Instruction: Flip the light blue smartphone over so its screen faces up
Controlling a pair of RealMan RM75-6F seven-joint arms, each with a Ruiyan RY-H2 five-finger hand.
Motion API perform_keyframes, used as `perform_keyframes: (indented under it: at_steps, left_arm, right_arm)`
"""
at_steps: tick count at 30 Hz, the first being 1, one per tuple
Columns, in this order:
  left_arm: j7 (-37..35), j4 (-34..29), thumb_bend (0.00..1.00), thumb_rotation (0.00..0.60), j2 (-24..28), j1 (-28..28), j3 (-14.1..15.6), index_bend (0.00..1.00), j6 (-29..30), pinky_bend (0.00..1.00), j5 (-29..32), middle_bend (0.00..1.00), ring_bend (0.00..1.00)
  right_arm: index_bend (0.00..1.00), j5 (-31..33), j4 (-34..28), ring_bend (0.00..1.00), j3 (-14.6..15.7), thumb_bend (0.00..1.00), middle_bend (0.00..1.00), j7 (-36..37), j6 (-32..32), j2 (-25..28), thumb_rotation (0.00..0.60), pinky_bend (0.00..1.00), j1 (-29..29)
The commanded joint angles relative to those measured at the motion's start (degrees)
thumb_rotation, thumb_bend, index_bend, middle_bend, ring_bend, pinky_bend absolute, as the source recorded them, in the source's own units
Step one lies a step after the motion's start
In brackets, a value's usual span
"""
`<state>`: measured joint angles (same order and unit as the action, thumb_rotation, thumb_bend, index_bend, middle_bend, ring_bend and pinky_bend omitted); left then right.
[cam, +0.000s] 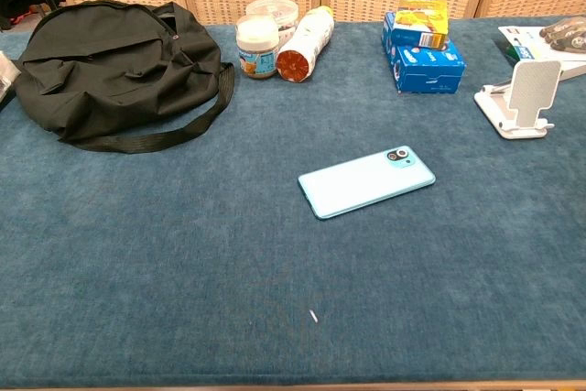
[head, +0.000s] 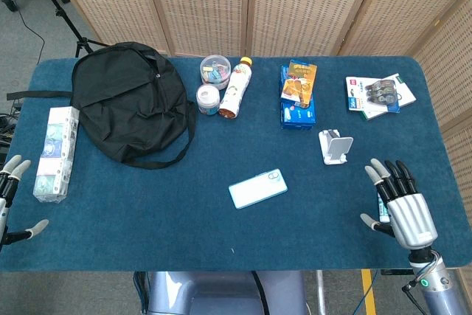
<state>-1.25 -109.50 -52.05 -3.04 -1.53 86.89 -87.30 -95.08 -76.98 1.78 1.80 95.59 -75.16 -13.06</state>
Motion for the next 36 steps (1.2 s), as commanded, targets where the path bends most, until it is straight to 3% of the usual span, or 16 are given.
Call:
perform_keyframes:
  at_steps: [1, 11, 14, 16, 18, 19, 29, 36]
  left_arm:
    - [0.2, 0.0, 0.0, 0.6, -0.1, 0.0, 0.0, 0.0, 0.0, 0.0, -0.1, 0.0, 0.0]
    - [-0.4, -0.2, 0.0, 0.6, 0.2, -0.1, 0.0, 0.0, -0.1, 0.0, -0.1, 0.0, 0.0]
    - [-0.2, -0.2, 0.0, 0.6, 0.2, -0.3, -0.1, 0.0, -0.6, 0.0, 0.1, 0.0, 0.0]
    - [0.0, -0.3, 0.0, 0.6, 0.2, -0.5, -0.1, 0.0, -1.0, 0.0, 0.3, 0.0, 0.0]
    - [0.1, -0.4, 0.0, 0.6, 0.3, -0.5, -0.1, 0.0, -1.1, 0.0, 0.4, 0.0, 0.0]
    - [0.0, -0.5, 0.0, 0.6, 0.3, -0.5, -0.1, 0.0, -1.1, 0.0, 0.3, 0.0, 0.0]
    - [-0.7, -0.4, 0.0, 0.6, 0.7, -0.9, -0.4, 0.0, -1.8, 0.0, 1.3, 0.0, 0.0]
    - [-1.5, -0.3, 0.0, 0.6, 1.1, -1.0, -0.5, 0.0, -2.1, 0.0, 1.7, 0.0, 0.0]
  right_arm:
    - [0.03, -0.1, 0.4, 0.0, -0.3, 0.0, 0.0, 0.7, -0.5, 0.0, 0.6, 0.0, 0.1]
    - [0.03, -1.6, -0.3, 0.0, 0.4, 0.03, 0.0, 3.6, -3.7, -0.2, 0.6, 0.0, -0.6]
    - [0.03, -3.8, -0.9, 0.0, 1.6, 0.23, 0.0, 5.6, -7.3, -0.4, 0.6, 0.0, -2.8]
    - [0.03, -5.5, -0.3, 0.0, 1.7, 0.51, 0.0, 4.6, -10.2, -1.1, 0.6, 0.0, -4.9]
    - [0.04, -6.3, -0.1, 0.0, 1.3, 0.66, 0.0, 3.2, -12.8, -2.3, 0.6, 0.0, -7.0]
    - [0.04, -6.5, -0.3, 0.0, 0.9, 0.67, 0.0, 2.7, -14.8, -3.2, 0.6, 0.0, -8.4]
    - [0.06, -4.6, -0.2, 0.0, -2.7, 0.67, 0.0, -7.5, -29.6, -10.8, 0.6, 0.0, -17.7]
    - [0.06, -1.5, 2.6, 0.0, -3.8, 0.44, 0.0, -12.7, -36.0, -16.6, 0.6, 0.0, -20.5]
